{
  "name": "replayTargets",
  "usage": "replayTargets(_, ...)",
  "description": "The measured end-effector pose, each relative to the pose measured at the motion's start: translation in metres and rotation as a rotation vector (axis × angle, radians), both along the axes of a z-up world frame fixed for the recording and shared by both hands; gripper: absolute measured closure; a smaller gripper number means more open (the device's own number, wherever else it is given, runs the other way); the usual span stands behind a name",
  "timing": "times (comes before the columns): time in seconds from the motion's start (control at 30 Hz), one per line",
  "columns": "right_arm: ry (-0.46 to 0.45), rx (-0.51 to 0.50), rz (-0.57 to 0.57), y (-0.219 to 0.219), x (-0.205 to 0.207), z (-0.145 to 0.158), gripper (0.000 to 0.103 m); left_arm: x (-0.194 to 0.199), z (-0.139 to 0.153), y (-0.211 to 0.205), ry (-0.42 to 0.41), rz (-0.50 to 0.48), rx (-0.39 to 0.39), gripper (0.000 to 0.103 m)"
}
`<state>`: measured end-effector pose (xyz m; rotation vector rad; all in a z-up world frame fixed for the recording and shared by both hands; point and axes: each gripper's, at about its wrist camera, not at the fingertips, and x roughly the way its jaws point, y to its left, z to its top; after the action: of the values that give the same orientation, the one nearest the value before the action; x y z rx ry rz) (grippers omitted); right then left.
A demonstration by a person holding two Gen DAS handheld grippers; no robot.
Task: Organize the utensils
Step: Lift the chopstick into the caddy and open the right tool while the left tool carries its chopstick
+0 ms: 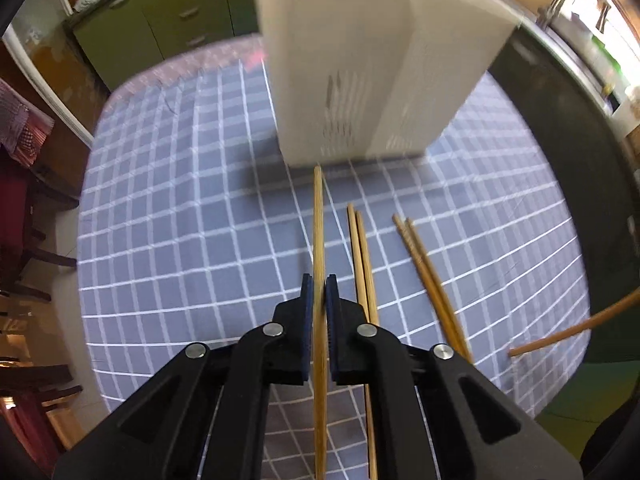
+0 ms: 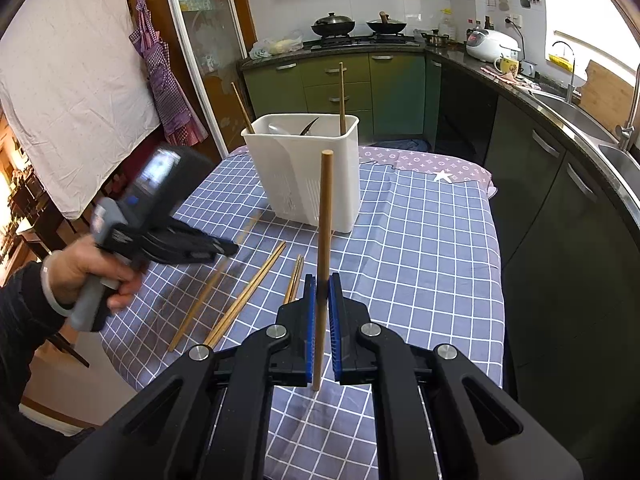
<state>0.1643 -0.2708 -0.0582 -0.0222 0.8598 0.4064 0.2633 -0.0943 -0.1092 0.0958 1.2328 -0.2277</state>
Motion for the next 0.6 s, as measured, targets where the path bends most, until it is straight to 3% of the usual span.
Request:
replayTargets(0.23,-0.003,-0.005,0.003,0.002,0.0,0.001,0.096,-0.019,0.053,0.032,-0.139,0.014,-0.056,0.097)
replayTargets(0.6,-0.002,-0.01,0.008,0.005,0.002,0.002,0.096,-0.065,0.089,0.047,-0.281,-0.008,-0.068,0.097)
